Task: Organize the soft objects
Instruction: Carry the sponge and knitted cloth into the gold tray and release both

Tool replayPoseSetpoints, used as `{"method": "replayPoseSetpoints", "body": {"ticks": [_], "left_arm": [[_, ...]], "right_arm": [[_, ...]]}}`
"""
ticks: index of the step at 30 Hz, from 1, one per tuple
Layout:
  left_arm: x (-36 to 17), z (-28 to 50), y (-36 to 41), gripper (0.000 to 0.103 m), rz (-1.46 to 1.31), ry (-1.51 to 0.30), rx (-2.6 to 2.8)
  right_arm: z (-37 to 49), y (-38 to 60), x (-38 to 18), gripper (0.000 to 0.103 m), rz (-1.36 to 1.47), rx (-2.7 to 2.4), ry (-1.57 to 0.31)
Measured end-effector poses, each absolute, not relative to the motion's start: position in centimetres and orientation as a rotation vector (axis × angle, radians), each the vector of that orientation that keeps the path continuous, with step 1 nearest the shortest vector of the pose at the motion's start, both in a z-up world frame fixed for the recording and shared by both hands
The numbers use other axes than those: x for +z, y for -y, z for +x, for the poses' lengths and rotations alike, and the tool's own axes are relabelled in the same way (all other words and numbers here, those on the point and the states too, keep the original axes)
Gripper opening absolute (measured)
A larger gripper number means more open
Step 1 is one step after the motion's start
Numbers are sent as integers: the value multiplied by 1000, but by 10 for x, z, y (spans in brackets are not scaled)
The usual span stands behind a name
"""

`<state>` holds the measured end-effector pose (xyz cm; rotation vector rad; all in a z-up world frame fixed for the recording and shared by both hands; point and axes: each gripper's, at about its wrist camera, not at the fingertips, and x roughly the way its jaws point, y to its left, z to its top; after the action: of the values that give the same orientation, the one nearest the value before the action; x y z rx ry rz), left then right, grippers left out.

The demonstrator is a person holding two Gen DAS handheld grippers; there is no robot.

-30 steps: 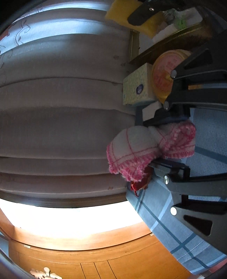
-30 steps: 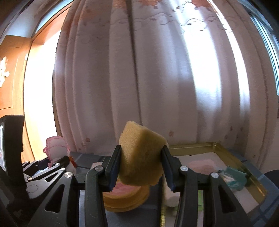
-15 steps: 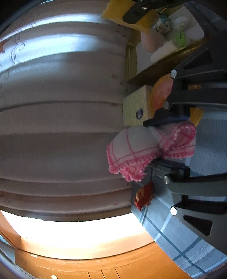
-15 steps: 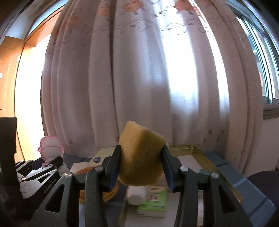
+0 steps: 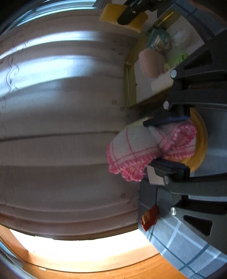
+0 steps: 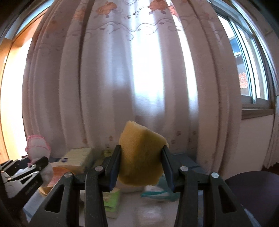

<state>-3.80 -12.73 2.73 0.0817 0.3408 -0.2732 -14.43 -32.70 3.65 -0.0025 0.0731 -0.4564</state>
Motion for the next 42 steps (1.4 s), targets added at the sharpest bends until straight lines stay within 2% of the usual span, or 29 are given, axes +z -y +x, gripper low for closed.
{"method": "replayPoseSetpoints", "body": {"ticks": [13, 18, 30, 34, 35, 36, 37, 38, 39, 40, 42], "left_arm": [[28, -54, 190, 34, 152, -312, -429], [28, -60, 213, 34, 190, -324, -533], [19, -51, 261, 35, 308, -469, -689], [18, -46, 263, 36, 302, -502, -685], [18, -45, 264, 37, 306, -506, -683], [17, -45, 266, 44, 311, -509, -680], [17, -45, 267, 46, 317, -512, -676], [16, -46, 267, 53, 322, -513, -672], [16, -45, 268, 65, 325, -513, -668], [15, -46, 268, 66, 331, -514, -658], [14, -45, 269, 81, 344, -520, -620]], "right_arm": [[-139, 371, 40, 47, -28, -520, -128], [-123, 380, 38, 48, 15, -474, -229], [-90, 374, 33, 49, -34, -360, -389], [-83, 379, 32, 52, -15, -317, -434], [-81, 381, 32, 53, -11, -305, -442], [-81, 381, 32, 54, -11, -302, -446], [-79, 383, 31, 59, -14, -299, -451], [-77, 382, 30, 60, -21, -295, -460], [-77, 381, 30, 66, -24, -295, -463], [-76, 381, 29, 73, -19, -285, -474], [-76, 384, 28, 76, 9, -273, -479]]}}
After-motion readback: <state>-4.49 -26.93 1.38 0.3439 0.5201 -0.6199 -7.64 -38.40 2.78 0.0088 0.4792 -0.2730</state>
